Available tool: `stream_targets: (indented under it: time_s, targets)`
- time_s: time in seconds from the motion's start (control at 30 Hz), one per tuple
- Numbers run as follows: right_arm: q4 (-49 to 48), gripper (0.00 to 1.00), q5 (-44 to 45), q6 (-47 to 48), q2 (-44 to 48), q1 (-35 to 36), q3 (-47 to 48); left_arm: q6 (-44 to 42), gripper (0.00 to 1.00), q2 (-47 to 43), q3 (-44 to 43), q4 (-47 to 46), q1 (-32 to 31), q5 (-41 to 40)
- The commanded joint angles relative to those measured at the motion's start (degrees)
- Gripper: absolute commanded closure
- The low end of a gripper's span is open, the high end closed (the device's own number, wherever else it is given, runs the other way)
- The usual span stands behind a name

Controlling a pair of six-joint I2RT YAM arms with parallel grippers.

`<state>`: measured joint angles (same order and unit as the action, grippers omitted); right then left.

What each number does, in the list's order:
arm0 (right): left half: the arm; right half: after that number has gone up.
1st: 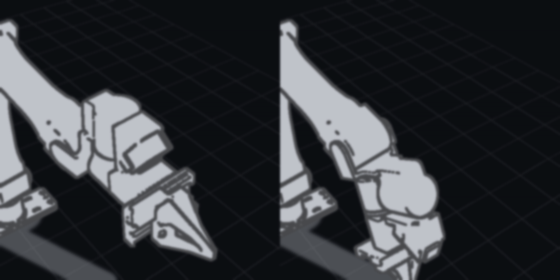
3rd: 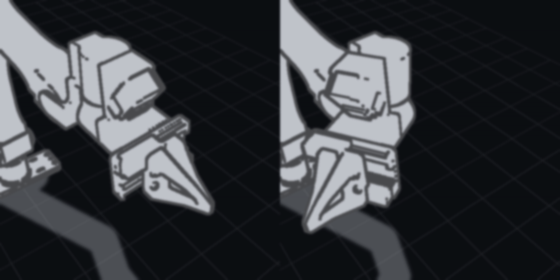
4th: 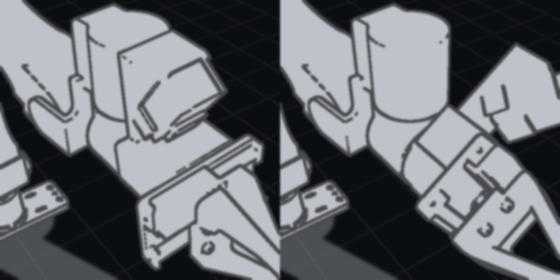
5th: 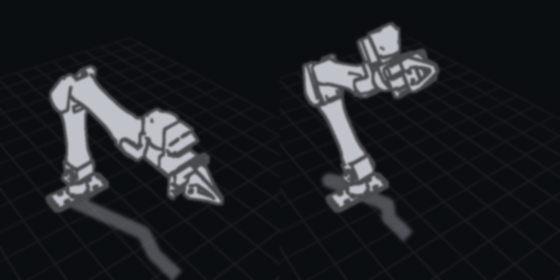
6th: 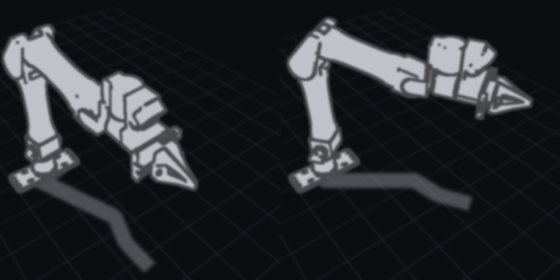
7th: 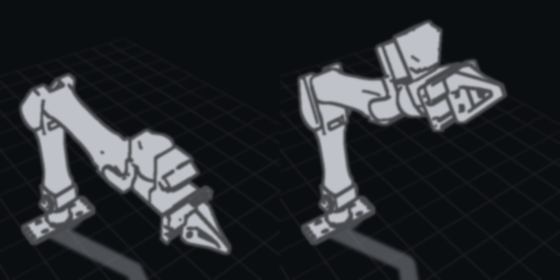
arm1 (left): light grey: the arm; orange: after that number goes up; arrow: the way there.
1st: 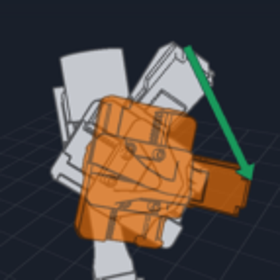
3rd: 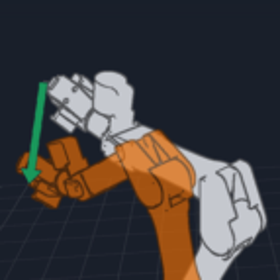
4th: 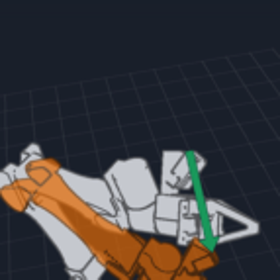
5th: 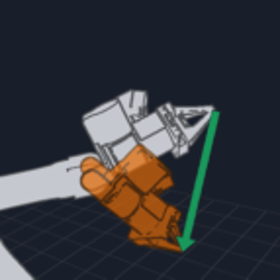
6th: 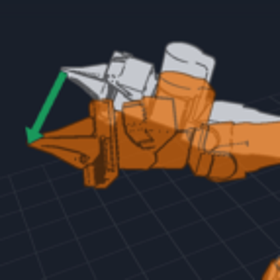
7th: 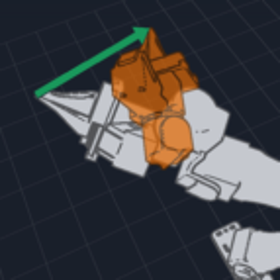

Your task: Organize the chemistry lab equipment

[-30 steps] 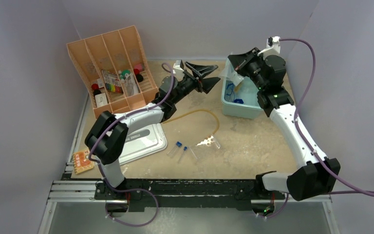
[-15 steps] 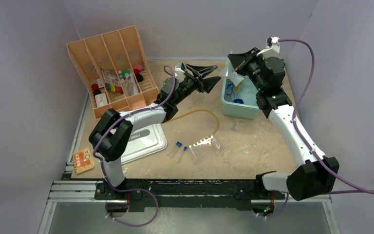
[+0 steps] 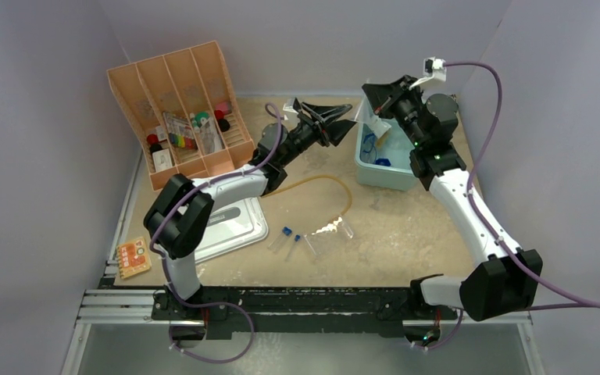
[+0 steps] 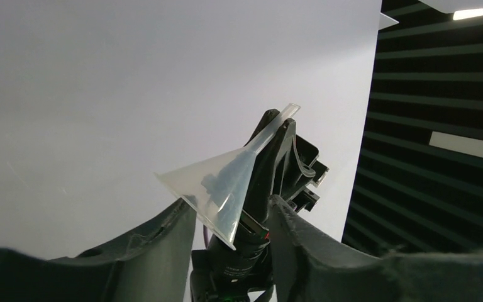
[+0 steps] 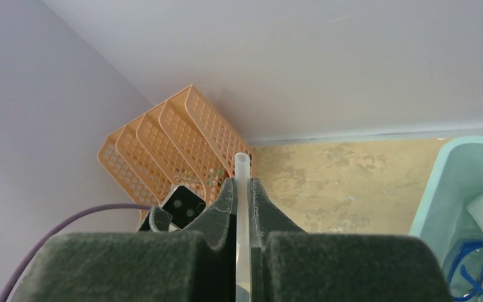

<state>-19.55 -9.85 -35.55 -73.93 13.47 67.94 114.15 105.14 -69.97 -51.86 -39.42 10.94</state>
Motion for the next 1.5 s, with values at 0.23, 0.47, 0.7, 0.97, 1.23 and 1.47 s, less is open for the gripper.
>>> stream_targets:
  time_s: [0.23,0.47,0.7,0.97,1.23,1.47]
  targets:
    - [7.26,0.88,-5.18,0.46,0.36,0.16,1.19,-0.09,1.0,-0.64,-1.47,-7.85,1.43,0.61]
    - [18.21,0.79,-12.08,0.14,-2.37,-1.05,8.51,-4.58,1.0,-1.48,-2.04,-5.32,1.76,3.15]
    - [17.04,0.77,-10.62,-1.72,-2.37,-2.08,9.04,-4.72,1.0,-1.52,-1.48,-4.92,1.74,4.46]
    - [18.72,0.68,-5.2,-1.71,-4.43,-2.21,10.41,-4.9,1.0,-2.17,-0.88,-4.38,1.71,5.41]
    - [18.31,0.92,-2.9,-2.03,-4.21,-3.6,10.96,-6.8,0.92,-2.88,-0.15,-1.05,1.74,6.21]
    - [25.73,1.0,4.87,7.11,-3.14,-6.01,9.28,-17.13,0.37,-5.78,-0.66,16.17,3.63,8.02]
